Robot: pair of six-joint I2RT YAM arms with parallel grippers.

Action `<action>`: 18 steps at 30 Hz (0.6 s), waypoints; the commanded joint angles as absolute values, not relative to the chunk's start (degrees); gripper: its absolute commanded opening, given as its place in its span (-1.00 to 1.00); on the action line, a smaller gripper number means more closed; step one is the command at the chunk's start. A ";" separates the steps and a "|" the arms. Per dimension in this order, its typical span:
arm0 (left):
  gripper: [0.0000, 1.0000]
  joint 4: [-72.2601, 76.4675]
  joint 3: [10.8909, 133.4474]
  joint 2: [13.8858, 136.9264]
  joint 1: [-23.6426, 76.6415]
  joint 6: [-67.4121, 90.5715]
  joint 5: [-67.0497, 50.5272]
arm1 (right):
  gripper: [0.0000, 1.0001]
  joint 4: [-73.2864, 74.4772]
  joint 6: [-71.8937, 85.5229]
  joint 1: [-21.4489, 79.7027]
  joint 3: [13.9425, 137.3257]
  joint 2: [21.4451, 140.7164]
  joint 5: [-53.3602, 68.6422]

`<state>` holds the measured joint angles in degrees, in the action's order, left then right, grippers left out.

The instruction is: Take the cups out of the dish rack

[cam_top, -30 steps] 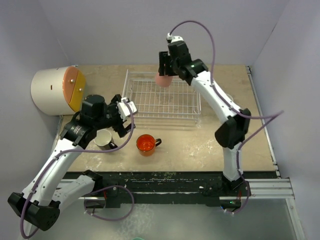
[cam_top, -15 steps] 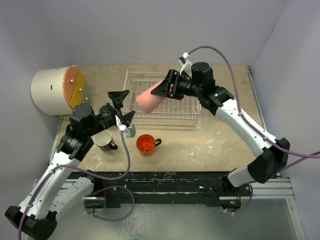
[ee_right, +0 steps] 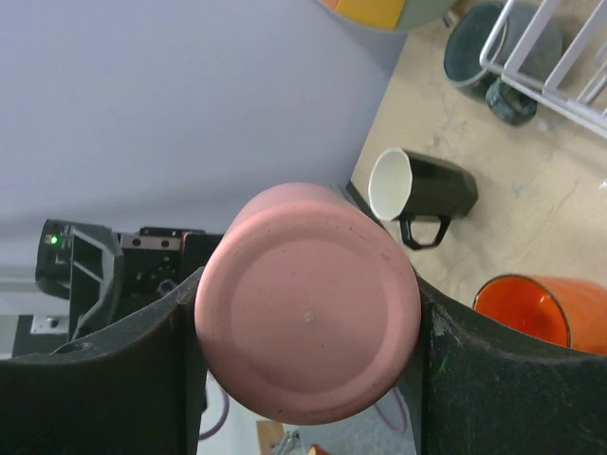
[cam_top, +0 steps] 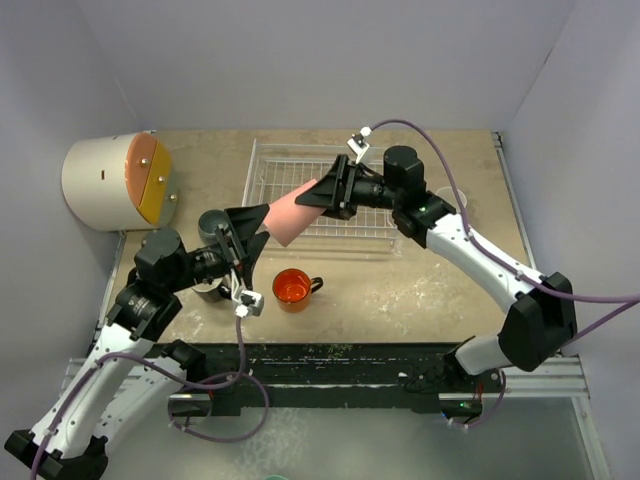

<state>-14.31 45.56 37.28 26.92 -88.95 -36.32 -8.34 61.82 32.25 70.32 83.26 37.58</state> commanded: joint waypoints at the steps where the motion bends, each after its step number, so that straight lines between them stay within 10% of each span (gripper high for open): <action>1: 0.75 -13.25 43.71 36.53 27.16 -98.62 -38.22 | -0.48 -13.10 64.71 32.40 67.48 79.34 42.70; 8: 0.66 -7.44 41.45 37.15 27.16 -100.48 -38.83 | -0.48 -17.68 67.82 33.20 65.66 78.05 41.97; 18: 0.02 -0.84 41.22 40.48 30.26 -99.26 -38.29 | -0.49 -19.84 70.46 35.51 62.05 74.81 38.72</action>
